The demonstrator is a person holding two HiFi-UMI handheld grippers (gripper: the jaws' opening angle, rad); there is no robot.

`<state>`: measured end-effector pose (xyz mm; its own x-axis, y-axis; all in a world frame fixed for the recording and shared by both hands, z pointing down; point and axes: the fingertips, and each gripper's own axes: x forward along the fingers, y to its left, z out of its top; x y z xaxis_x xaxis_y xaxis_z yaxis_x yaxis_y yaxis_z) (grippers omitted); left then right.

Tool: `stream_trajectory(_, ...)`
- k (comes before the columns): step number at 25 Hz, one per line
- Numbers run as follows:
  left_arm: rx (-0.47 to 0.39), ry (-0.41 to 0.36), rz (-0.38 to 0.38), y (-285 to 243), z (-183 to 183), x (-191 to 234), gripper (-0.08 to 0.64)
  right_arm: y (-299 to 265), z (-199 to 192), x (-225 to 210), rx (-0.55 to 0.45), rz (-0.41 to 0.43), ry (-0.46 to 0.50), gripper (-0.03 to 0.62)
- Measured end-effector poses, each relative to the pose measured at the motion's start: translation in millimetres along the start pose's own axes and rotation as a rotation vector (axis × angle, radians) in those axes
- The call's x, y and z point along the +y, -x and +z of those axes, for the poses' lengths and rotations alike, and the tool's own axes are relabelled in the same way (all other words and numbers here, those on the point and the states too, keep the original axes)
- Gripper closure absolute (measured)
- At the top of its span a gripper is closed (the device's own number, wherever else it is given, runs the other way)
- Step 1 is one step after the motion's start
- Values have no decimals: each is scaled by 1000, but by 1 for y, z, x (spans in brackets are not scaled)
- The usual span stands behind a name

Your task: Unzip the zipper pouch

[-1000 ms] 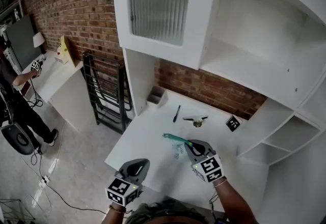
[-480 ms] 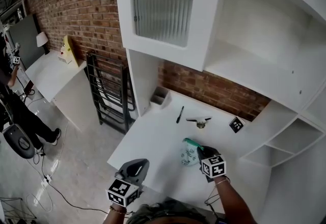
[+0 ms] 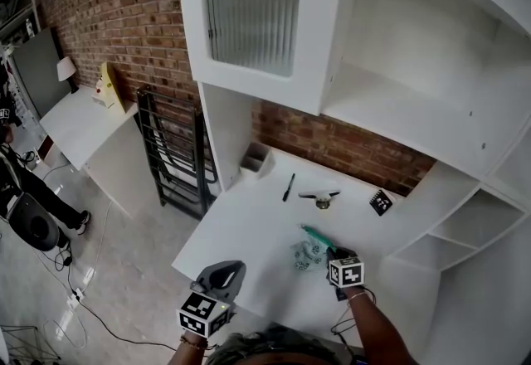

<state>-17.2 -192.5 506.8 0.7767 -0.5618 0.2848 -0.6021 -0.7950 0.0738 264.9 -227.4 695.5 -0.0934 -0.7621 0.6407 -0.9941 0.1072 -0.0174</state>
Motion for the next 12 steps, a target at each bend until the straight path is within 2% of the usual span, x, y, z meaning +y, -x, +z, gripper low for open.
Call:
stream_trajectory(6,-13,-1,-42,-5,2,-15,555,-2,-20,-11,36,-45,-70,545)
stream_trajectory(12,-5,-12,-68,-11,-1,-25,555,7,-26,-25,23,-70,-128,458)
